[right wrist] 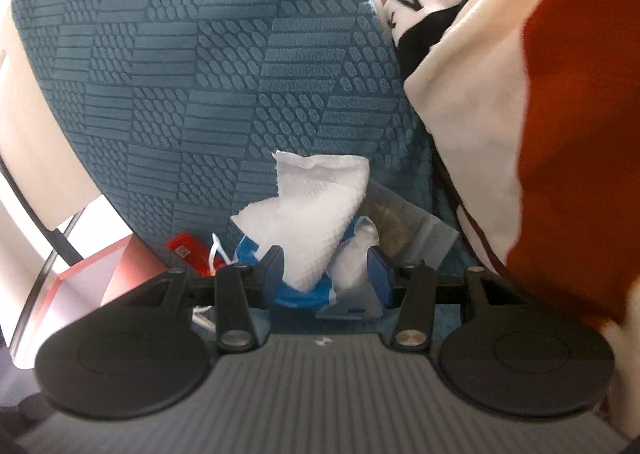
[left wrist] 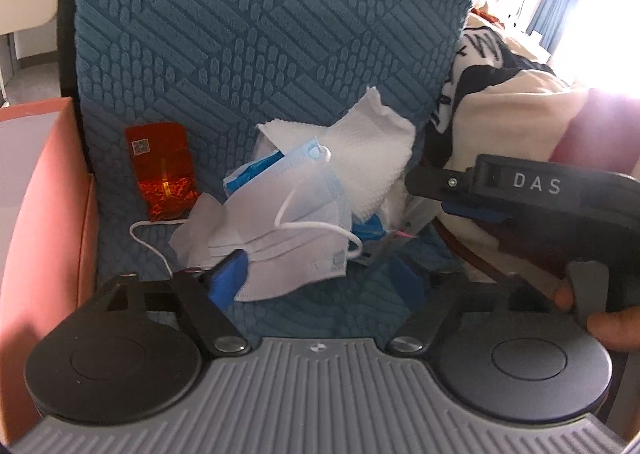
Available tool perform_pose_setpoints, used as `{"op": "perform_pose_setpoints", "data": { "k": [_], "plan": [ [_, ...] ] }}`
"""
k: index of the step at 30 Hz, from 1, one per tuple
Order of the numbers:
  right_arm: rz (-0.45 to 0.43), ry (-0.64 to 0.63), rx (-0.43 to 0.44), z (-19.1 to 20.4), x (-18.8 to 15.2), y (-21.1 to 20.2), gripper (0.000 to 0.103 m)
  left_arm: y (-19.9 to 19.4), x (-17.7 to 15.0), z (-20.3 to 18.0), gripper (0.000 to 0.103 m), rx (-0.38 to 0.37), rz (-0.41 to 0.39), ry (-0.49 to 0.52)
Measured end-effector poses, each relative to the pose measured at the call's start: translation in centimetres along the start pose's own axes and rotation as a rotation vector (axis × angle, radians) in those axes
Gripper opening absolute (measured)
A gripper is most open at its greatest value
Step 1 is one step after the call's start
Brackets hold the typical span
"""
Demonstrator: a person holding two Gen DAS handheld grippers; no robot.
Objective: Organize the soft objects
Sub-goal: 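Grasp the blue face mask with the left gripper while the right gripper grasps the white tissue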
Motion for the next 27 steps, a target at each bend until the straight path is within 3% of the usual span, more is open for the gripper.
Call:
{"op": "perform_pose_setpoints", "data": {
  "k": [11,22,27],
  "plan": [
    [0.028,-0.015,-0.025,0.1,1.7,4.7,0.049,2.6,0.9,-0.9,0.055,0.048,0.03,0.08],
    [0.024,-0.025,-0.038,-0.1,2.2,7.0,0.051,4.3,0.6,0.1,0.015,0.067,0.049,0.092],
    [0.039,-0.028,-0.037,-0.1,2.3,8.1,0.05,3.8,0.8,0.8,0.013,0.058,0.021,0.044]
  ]
}}
Point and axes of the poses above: each gripper's, at about its wrist camera, not at the fingertips, and y roughly the way its jaws point, z to its left, x to its top, the point moved 2 cm from there along y, roughly the way its jaws point, and after that the axes turned 2 degrees about y, right-handed, at the moved point
